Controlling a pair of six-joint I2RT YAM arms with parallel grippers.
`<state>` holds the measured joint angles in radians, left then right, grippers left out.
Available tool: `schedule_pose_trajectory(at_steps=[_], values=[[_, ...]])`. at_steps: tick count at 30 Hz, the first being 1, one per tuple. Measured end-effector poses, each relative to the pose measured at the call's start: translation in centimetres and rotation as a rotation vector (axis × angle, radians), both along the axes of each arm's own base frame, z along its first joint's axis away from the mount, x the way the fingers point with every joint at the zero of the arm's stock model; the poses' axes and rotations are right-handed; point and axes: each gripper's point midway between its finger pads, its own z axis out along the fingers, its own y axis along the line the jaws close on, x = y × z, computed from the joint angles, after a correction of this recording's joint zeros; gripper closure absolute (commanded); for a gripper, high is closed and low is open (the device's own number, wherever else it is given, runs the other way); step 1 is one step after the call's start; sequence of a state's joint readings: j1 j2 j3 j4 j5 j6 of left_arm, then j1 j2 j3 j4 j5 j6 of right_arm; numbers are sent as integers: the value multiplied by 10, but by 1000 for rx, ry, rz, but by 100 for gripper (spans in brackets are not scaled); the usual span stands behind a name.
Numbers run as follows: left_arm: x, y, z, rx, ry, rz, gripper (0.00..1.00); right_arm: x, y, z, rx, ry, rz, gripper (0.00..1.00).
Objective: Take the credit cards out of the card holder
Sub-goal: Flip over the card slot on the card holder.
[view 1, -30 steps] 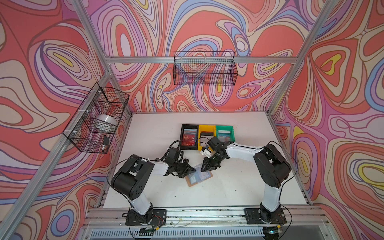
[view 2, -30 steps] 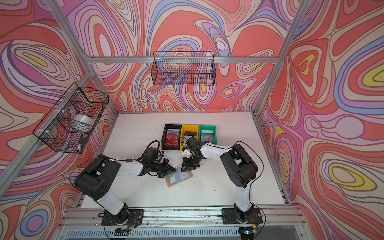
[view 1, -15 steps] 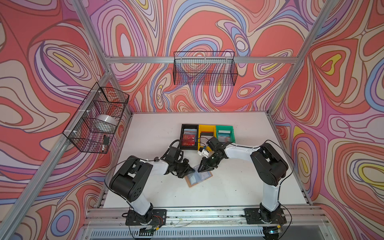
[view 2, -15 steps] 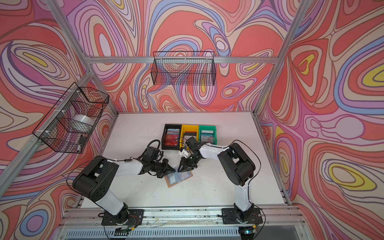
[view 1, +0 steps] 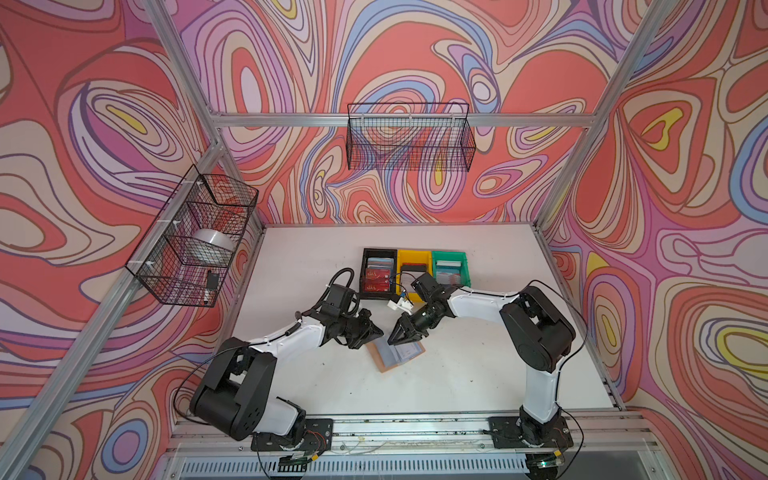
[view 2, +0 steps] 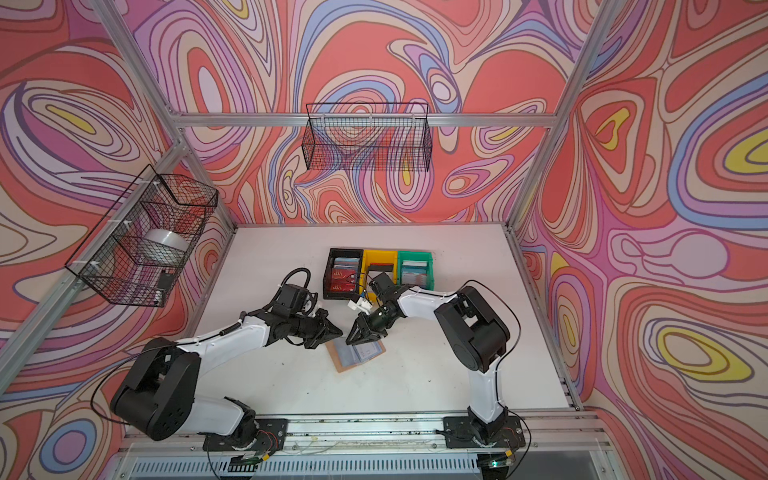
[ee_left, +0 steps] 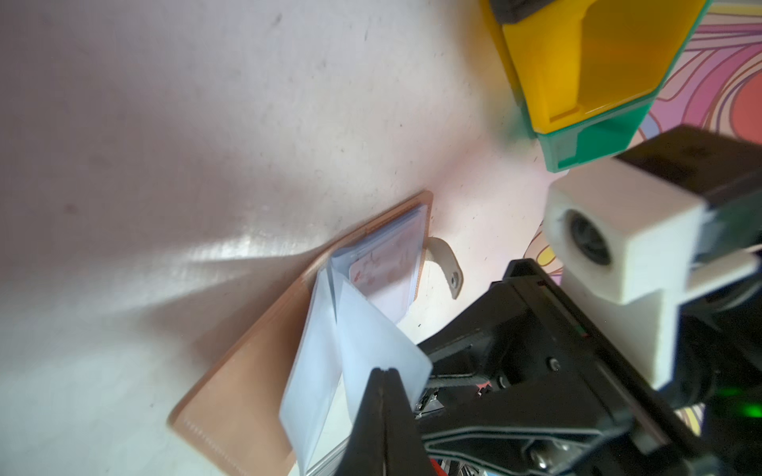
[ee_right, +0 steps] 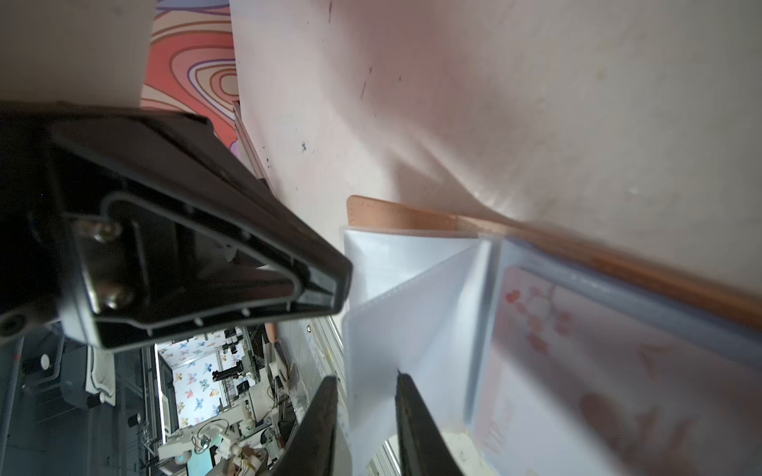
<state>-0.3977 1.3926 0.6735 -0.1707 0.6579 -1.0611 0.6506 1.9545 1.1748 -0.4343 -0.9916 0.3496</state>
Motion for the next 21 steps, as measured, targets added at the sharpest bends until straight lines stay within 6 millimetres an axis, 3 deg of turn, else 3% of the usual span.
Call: schedule_pose_trajectory(at_steps=[5, 8, 14, 21], values=[[-1, 18, 19, 16, -46, 45, 96, -10, 12, -6, 6, 31, 40, 72], [-6, 21, 23, 15, -55, 47, 97, -14, 12, -20, -20, 71, 40, 72], [-19, 22, 4, 26, -3, 51, 99, -15, 10, -40, -64, 123, 20, 72], [-17, -8, -15, 1, 20, 4, 100, -13, 10, -35, -59, 101, 11, 72]])
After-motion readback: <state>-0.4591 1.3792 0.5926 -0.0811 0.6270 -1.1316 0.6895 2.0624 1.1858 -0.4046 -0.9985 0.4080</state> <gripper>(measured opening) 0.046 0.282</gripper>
